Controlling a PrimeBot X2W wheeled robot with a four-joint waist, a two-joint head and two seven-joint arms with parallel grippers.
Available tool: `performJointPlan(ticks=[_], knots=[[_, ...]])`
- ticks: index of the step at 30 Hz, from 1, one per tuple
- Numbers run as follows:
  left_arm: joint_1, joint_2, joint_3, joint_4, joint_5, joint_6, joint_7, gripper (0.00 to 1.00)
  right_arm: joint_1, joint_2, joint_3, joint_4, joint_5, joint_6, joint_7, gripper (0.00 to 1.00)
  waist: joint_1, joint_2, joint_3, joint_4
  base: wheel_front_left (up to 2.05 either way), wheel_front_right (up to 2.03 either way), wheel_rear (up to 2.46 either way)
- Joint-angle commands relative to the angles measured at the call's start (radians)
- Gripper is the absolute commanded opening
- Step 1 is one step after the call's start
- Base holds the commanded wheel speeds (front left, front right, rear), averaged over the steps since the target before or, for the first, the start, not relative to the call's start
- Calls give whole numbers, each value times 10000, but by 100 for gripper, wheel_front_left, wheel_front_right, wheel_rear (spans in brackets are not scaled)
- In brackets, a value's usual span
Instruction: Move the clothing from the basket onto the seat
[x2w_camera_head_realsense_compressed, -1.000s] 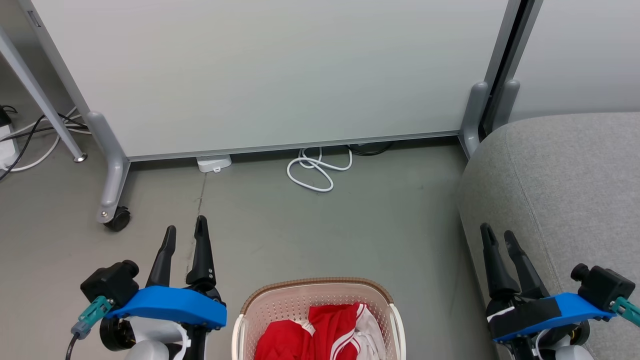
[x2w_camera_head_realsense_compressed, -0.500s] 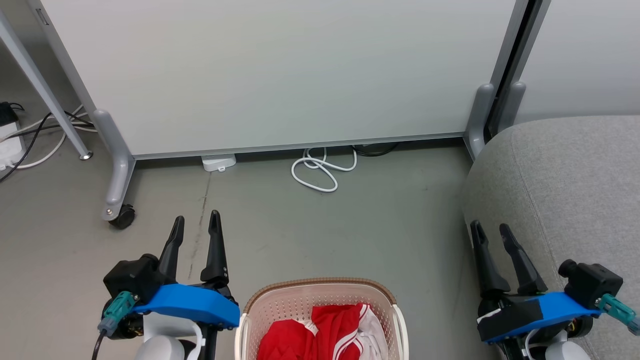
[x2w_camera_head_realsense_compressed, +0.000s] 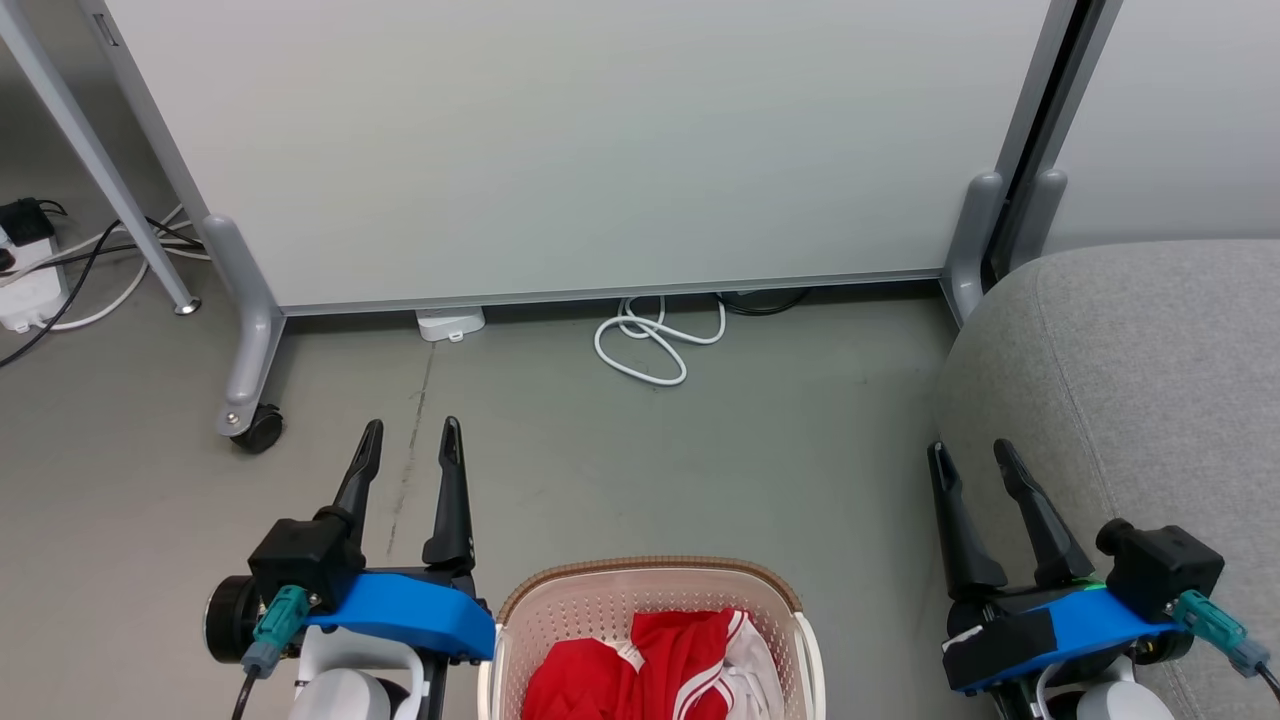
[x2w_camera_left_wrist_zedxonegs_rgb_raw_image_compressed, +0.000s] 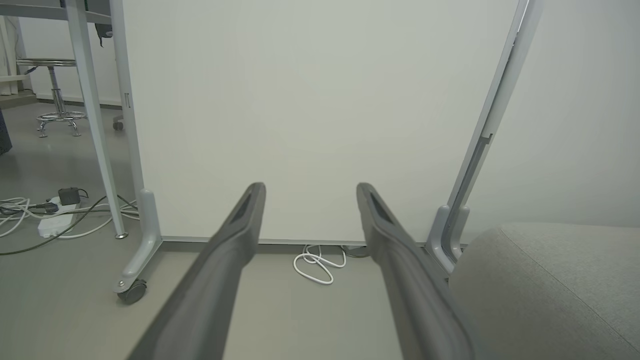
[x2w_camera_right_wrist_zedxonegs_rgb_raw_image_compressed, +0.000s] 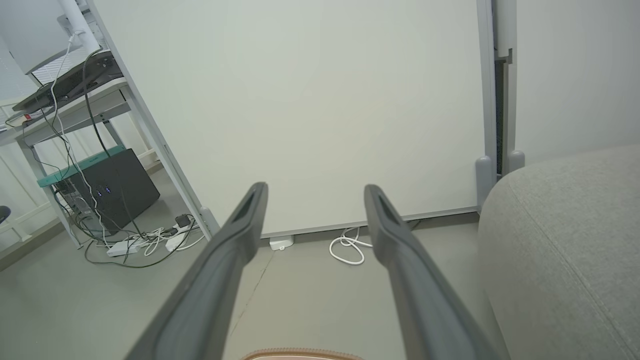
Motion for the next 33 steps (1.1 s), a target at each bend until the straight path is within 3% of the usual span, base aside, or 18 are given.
performJointPlan(ticks=[1, 16, 33], knots=[[-215, 72, -81, -36, 275, 26, -89, 100, -169, -57, 39, -108, -273, 19, -101, 100, 0, 0, -9, 25, 0, 0, 0], [-330, 119, -379, 388, 1206, -517, -408, 100, -142, -61, 116, -62, -1555, 22, -422, 100, 0, 0, -18, 237, 0, 0, 0], [-346, 4, -327, 700, 2361, -748, -735, 100, -154, -64, 137, 161, -2849, 26, -750, 100, 0, 0, -28, 376, 0, 0, 0]])
